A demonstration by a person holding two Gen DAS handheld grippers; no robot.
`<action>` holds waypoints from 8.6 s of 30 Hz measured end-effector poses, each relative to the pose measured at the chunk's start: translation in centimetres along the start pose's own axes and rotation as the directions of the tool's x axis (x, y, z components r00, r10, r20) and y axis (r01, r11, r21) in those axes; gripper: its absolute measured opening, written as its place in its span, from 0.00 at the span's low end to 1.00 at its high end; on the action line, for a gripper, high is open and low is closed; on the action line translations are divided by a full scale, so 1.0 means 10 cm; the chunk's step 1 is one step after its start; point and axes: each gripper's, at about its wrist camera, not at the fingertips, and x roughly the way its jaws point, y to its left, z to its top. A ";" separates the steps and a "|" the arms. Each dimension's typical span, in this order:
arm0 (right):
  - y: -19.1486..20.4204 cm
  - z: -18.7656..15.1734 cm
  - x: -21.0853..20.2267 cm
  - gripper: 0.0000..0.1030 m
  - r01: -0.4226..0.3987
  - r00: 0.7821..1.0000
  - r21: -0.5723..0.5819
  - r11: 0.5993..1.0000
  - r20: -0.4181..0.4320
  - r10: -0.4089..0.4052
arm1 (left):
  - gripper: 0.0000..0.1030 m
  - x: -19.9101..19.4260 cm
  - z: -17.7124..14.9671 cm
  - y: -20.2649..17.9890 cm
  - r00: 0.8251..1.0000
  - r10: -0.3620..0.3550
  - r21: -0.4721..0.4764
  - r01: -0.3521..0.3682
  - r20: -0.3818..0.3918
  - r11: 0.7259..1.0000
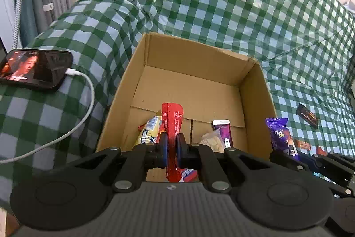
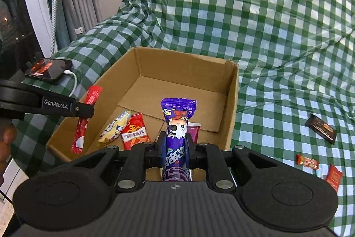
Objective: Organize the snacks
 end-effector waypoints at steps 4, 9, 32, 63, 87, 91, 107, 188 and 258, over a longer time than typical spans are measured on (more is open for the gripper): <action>-0.05 0.04 0.20 0.16 -0.004 1.000 0.008 1.000 -0.014 0.004 | 0.08 0.20 0.05 -0.03 1.000 0.004 0.005 -0.003 -0.017 1.000; -0.08 0.08 0.40 0.16 -0.012 1.000 0.016 1.000 -0.020 0.013 | 0.08 0.38 0.09 -0.06 1.000 0.018 0.018 -0.018 -0.025 1.000; 0.09 -0.40 -0.41 0.91 -0.047 0.998 0.099 0.994 -0.025 0.049 | 1.00 -0.43 -0.78 0.11 0.992 0.122 0.065 -0.120 -0.036 0.991; 0.43 -1.00 -2.03 0.99 0.023 0.985 0.048 0.999 0.169 -0.031 | 1.00 -1.92 -1.52 -0.24 0.983 0.109 0.074 -0.121 0.148 0.990; 0.43 -1.04 -2.14 0.99 0.017 0.982 0.058 0.998 0.186 -0.028 | 1.00 -1.99 -1.55 -0.29 0.983 0.117 0.098 -0.132 0.142 0.986; 0.40 -1.05 -2.11 0.99 0.014 0.984 0.070 0.997 0.174 -0.026 | 1.00 -1.93 -1.54 -0.30 0.985 0.120 0.108 -0.134 0.126 0.985; 0.22 -1.04 -1.86 0.99 0.000 0.992 0.126 0.992 0.123 -0.016 | 1.00 -1.64 -1.50 -0.44 0.987 0.150 0.174 -0.158 0.061 0.972; -4.19 -1.78 0.36 0.44 0.425 0.895 0.592 0.685 -0.159 -0.417 | 0.41 3.10 0.21 -5.10 0.900 -0.147 0.732 0.421 -0.410 0.536; -0.10 -1.28 -1.94 0.44 -0.001 0.998 0.129 0.992 0.058 -0.006 | 0.41 -1.61 -1.60 -0.53 0.993 -0.041 0.154 0.058 -0.109 0.986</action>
